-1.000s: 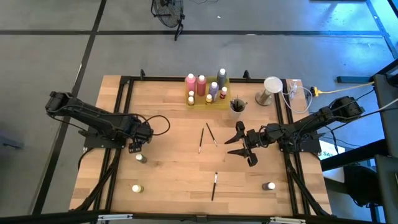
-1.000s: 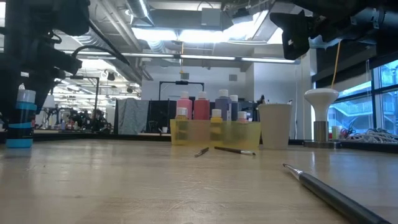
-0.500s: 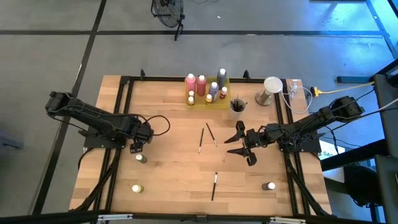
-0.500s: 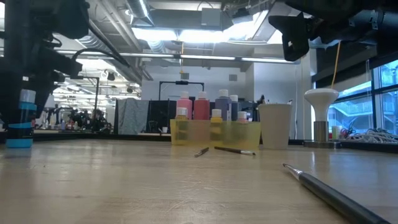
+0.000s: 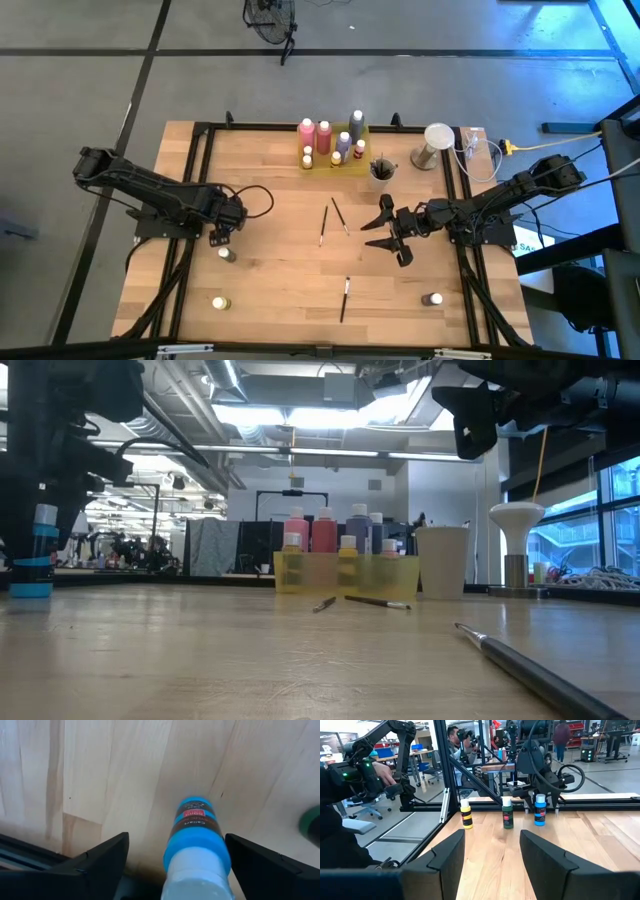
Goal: Pick & Place Paint Supplies
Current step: Put the small light blue paint bottle into the yellow bin
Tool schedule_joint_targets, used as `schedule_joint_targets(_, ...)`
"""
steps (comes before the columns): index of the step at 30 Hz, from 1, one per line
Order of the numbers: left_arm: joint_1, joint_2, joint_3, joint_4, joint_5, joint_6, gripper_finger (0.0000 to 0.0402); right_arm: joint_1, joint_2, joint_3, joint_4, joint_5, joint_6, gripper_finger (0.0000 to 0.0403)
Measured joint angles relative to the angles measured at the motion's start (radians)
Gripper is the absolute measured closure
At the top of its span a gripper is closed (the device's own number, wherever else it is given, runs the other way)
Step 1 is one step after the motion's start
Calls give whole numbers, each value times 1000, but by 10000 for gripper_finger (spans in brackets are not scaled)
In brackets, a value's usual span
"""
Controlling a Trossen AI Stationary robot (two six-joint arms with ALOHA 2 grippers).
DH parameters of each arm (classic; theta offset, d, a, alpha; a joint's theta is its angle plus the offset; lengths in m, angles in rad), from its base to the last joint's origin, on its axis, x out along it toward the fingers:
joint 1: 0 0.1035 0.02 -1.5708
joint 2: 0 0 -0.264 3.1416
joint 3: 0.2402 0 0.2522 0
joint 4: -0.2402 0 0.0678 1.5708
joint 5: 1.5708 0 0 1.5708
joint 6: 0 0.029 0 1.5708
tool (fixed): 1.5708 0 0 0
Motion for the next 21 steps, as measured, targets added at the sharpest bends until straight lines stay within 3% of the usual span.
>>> schedule_joint_targets(16, 0, 0, 0, 2, 0, -3, 214, 0, 0, 0, 0, 0, 0, 210)
schedule_joint_targets(21, 0, 0, 1, 1, 0, -70, 259, 0, 0, 0, 0, 0, 0, 211)
